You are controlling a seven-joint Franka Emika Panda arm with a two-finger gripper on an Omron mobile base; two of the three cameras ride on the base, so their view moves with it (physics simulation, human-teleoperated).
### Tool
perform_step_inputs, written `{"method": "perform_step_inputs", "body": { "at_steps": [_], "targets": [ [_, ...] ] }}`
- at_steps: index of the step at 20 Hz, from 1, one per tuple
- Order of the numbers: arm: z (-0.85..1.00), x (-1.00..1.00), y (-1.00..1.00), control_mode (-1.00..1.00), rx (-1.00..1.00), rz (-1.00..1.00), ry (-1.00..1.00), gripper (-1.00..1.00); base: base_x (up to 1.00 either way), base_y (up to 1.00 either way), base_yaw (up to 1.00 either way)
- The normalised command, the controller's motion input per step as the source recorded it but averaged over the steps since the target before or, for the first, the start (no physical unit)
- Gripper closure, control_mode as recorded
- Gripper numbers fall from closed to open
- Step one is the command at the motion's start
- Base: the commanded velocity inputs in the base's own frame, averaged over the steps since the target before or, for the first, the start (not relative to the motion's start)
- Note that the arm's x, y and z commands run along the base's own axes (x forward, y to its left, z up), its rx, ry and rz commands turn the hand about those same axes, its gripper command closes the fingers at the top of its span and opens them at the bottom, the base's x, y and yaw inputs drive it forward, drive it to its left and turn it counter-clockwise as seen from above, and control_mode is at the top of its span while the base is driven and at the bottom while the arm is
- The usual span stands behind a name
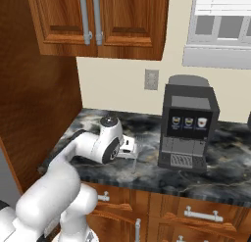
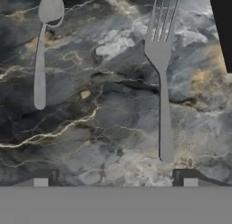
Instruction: Take the fork and place it on the left side of the plate. Then take the spoon and place it on the right side of the plate. Make sure they're directly next to the plate.
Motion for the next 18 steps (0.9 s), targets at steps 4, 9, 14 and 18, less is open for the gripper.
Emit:
{"method": "perform_step_inputs", "body": {
  "at_steps": [4,9,14,18],
  "targets": [
    [-0.10,0.43,-0.16,-1.00,0.00,0.00,0.03,-1.00,0.00,0.00,0.00],
    [0.00,0.13,-0.20,-1.00,0.00,0.00,0.05,-1.00,0.00,0.00,0.00],
    [-0.04,0.00,-0.29,-1.00,0.00,0.00,0.09,-1.00,0.00,0.00,0.00],
    [-0.29,0.15,-0.17,-1.00,0.00,0.00,0.07,-1.00,0.00,0.00,0.00]
  ]
}}
